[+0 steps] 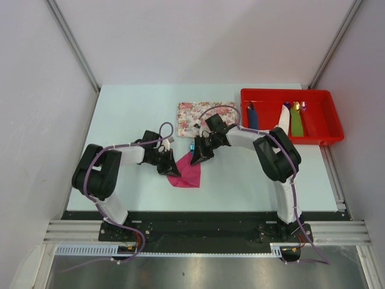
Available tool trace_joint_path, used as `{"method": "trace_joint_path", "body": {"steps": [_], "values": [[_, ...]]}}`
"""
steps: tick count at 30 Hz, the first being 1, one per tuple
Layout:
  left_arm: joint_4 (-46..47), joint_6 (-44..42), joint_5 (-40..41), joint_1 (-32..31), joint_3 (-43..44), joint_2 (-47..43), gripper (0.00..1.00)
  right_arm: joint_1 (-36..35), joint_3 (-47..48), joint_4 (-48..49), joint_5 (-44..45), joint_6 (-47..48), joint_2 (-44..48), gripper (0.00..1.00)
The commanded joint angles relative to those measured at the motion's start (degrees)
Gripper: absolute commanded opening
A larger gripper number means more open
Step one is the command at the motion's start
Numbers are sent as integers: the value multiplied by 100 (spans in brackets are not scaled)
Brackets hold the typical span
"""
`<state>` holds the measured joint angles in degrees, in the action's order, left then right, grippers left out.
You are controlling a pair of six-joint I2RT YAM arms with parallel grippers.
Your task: Place the utensils on the paper napkin and roll it up
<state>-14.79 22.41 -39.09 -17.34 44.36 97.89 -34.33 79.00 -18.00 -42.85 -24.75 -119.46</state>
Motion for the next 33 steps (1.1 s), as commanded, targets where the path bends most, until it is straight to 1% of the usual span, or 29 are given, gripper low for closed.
{"method": "trace_joint_path", "body": {"steps": [1,6,7,9,10,11,13,14,15,16,19,21,22,24,25,27,28,30,31,33], "values": [[-86,-123,121,12,90,64,0,-118,230,174,180,146,-191,10],[-51,-150,42,12,91,29,0,-215,239,192,426,243,-385,8],[71,-141,-19,29,64,3,0,-232,230,174,453,269,-446,8],[317,-97,-247,126,-84,-199,13,-250,212,121,514,304,-508,8],[649,-114,-474,169,-164,-304,21,-259,203,69,532,322,-543,7],[774,-184,-529,283,-225,-471,33,-267,195,51,532,348,-569,6],[1099,-211,-800,389,-393,-928,44,-276,133,33,558,392,-587,6],[1101,-316,-863,398,-393,-1068,49,-276,107,33,576,401,-579,6],[1135,-334,-1003,381,-384,-1261,50,-268,89,33,567,418,-587,6],[1249,-273,-1274,355,-393,-1324,51,-268,80,16,559,427,-587,6],[1337,-186,-1478,-65,-358,-1404,50,-268,71,33,550,419,-614,6],[1634,-36,-1636,-251,-384,-1325,46,-276,89,33,550,436,-622,6],[1750,147,-1724,-417,-410,-1264,41,-276,89,42,550,436,-622,6],[1917,219,-1751,-576,-437,-1141,37,-267,89,51,532,436,-649,6],[1944,263,-1795,-673,-437,-931,32,-259,89,51,523,445,-658,6],[2084,377,-1856,-683,-480,-658,28,-250,98,60,523,480,-666,6],[2085,439,-1891,-683,-498,-370,25,-233,89,60,523,480,-675,6],[1858,404,-1734,-665,-463,-43,21,-206,89,68,515,480,-710,6],[1935,482,-1786,-622,-498,272,19,-197,80,77,523,480,-710,6],[2136,675,-1743,-560,-656,467,16,-188,54,112,541,489,-710,6]]}}
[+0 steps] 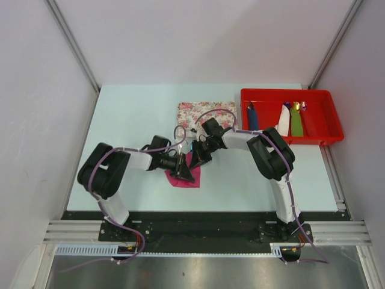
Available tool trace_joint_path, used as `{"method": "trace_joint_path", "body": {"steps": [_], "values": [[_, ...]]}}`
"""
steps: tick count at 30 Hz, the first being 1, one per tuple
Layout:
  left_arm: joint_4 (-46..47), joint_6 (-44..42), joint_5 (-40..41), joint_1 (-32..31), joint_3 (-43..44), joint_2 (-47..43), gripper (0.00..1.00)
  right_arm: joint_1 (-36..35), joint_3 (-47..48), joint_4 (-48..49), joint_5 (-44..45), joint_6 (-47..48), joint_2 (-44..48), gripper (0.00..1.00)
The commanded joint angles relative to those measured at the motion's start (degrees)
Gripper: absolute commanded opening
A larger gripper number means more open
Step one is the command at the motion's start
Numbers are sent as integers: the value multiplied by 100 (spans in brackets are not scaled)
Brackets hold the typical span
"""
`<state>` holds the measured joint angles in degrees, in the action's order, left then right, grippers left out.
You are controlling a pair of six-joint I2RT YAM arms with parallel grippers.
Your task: Place the utensils on the paper napkin and roll it up
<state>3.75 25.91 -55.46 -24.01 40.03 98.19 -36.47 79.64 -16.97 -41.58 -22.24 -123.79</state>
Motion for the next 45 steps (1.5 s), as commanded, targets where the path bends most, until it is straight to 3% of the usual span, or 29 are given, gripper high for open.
{"method": "trace_joint_path", "body": {"steps": [1,7,10,14,19,32,38,45], "values": [[397,396,-88,168,-293,525,13,34,-27,18,432,238,-269,6],[653,468,123,204,-549,894,10,52,-53,133,493,168,-286,6],[662,406,18,239,-540,843,15,61,-45,194,511,150,-295,6],[671,117,-228,309,-558,-44,22,35,-45,212,485,159,-304,6],[390,98,43,397,-268,-828,22,52,-27,159,476,220,-278,5],[-277,239,914,292,-66,577,14,61,43,142,476,176,-269,6],[-761,72,1310,344,49,859,8,122,201,282,283,-122,151,15],[-718,46,1284,336,75,842,7,175,254,318,466,-378,715,14]]}}
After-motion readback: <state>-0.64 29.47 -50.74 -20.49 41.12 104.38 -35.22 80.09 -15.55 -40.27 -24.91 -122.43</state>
